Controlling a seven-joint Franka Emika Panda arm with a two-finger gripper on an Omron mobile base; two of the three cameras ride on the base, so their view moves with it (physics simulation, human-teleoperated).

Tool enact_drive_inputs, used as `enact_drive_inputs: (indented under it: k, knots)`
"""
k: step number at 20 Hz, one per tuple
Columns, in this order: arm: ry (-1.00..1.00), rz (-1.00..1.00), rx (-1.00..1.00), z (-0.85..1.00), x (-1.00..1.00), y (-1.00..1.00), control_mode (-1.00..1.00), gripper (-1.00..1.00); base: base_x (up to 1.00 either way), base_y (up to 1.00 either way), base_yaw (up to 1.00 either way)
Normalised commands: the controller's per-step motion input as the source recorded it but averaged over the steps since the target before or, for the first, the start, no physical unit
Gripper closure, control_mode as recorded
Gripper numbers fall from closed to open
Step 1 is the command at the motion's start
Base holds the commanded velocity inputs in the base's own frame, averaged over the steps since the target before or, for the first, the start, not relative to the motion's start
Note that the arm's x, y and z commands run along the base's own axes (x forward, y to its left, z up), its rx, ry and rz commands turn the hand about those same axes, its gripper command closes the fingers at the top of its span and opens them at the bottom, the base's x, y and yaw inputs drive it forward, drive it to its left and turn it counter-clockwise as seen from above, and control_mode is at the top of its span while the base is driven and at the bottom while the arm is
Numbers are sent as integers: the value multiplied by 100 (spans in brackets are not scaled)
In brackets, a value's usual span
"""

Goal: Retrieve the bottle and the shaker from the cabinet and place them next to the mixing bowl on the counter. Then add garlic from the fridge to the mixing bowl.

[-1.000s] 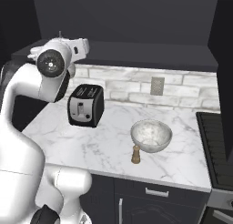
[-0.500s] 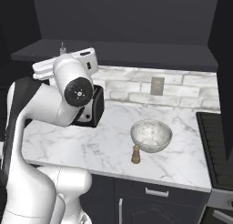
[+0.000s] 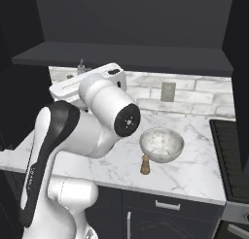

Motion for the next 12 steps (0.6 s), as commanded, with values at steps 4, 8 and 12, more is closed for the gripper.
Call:
enact_drive_inputs:
  k: [4, 8, 12]
  knots:
    - [0, 5, -7, -69, -6, -36, -100, 100, 0, 0, 0]
    - [-2, 1, -13, -87, 0, -26, -100, 100, 0, 0, 0]
    - [-5, 0, -14, -92, 0, -13, -100, 100, 0, 0, 0]
